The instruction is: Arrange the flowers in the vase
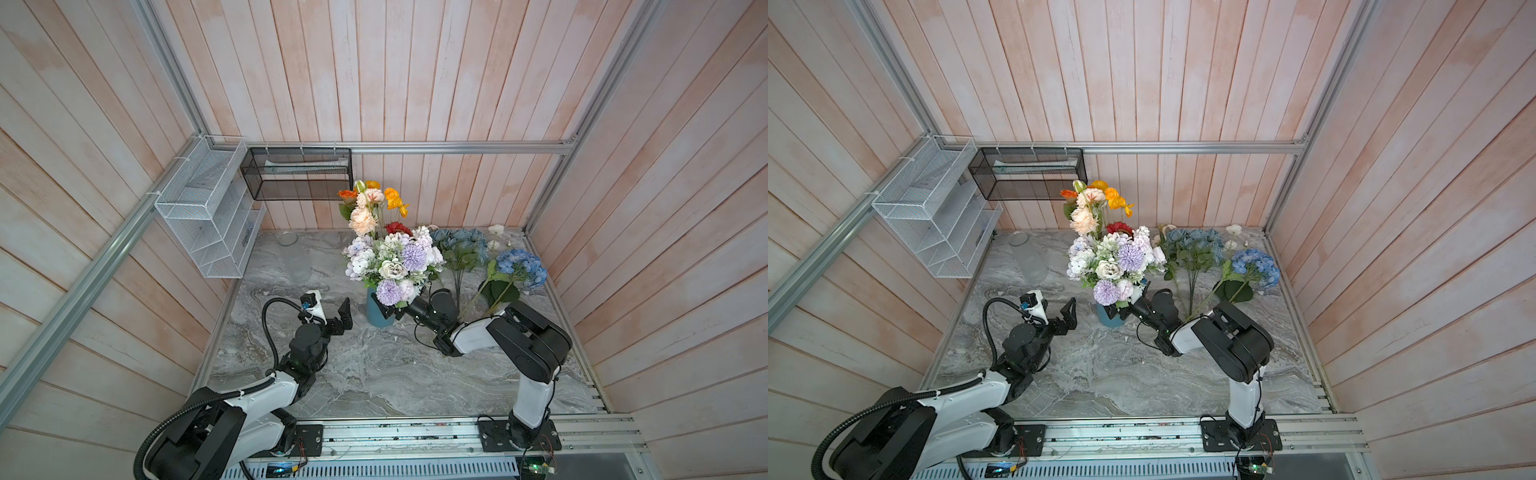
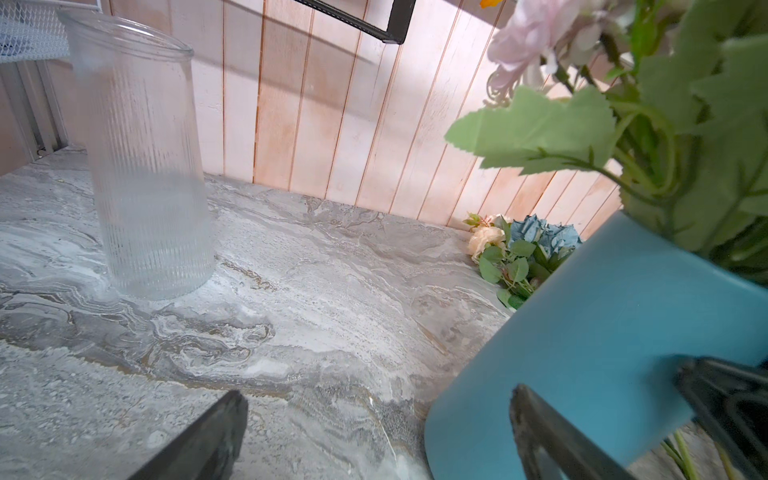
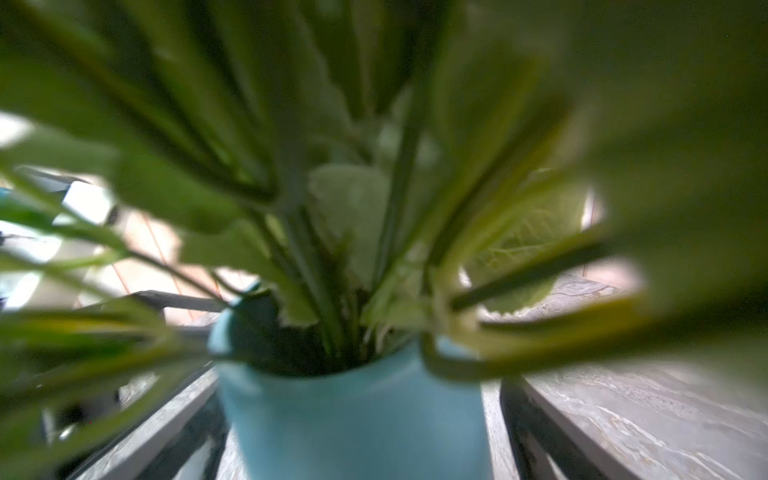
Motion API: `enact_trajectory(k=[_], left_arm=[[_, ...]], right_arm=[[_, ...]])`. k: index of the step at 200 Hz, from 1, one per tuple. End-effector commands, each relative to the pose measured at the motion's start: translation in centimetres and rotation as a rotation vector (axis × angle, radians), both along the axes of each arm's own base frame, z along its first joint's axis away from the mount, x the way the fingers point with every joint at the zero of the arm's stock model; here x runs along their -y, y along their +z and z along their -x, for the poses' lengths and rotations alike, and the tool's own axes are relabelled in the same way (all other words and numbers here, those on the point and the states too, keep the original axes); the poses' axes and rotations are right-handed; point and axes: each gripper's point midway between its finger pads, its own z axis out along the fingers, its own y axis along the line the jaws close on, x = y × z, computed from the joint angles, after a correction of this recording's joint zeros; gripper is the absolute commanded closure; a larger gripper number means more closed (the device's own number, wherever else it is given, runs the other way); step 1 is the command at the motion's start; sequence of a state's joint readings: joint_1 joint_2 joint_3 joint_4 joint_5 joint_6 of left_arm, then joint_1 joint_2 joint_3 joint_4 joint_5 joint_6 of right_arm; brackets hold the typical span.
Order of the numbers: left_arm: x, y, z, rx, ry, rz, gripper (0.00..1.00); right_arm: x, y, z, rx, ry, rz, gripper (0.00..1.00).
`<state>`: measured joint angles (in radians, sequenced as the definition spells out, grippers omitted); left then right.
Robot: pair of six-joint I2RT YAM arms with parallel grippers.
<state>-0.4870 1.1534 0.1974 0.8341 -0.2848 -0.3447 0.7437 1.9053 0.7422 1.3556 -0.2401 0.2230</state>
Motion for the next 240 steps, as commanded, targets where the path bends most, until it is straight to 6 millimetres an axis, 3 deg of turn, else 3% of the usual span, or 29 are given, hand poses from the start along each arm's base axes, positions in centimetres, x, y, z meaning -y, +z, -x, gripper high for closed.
enact_trajectory(k=[1, 67, 91, 127, 163, 195, 240], left_arm=[[-0.2, 0.0, 0.3, 0.006, -0.002, 0.029, 0.0], [-0.2, 0.5, 0.4, 0.015, -0.01, 0.03, 0.0], [-0.2, 0.7, 0.5, 0.02, -0.012, 0.03, 0.0], [-0.5, 0.8, 0.5, 0.023, -0.001, 0.023, 0.0], [-0.6, 0.9, 0.4, 0.025, 0.008, 0.02, 0.0], [-0.8, 1.2, 0.3, 0.033, 0.024, 0.02, 0.0], [-1.0, 1.4, 0.3, 0.039, 0.031, 0.023, 0.0]], right_arm=[[-0.6, 1.4, -1.3, 0.057, -0.044, -0.034, 0.02], [-1.9, 0.5, -2.5, 0.066, -0.078, -0.024, 0.06], [-1.4, 0.5, -2.4, 0.071, -0.096, -0.042, 0.15], [-0.7, 1.0, -1.7, 0.09, -0.098, -0.065, 0.42], [-0.3, 4.2, -1.6, 0.18, -0.106, -0.109, 0.67], [0.3, 8.1, -3.3, 0.295, -0.18, -0.101, 0.84], [2.1, 11.5, -7.6, 0.378, -0.3, -0.145, 0.84]])
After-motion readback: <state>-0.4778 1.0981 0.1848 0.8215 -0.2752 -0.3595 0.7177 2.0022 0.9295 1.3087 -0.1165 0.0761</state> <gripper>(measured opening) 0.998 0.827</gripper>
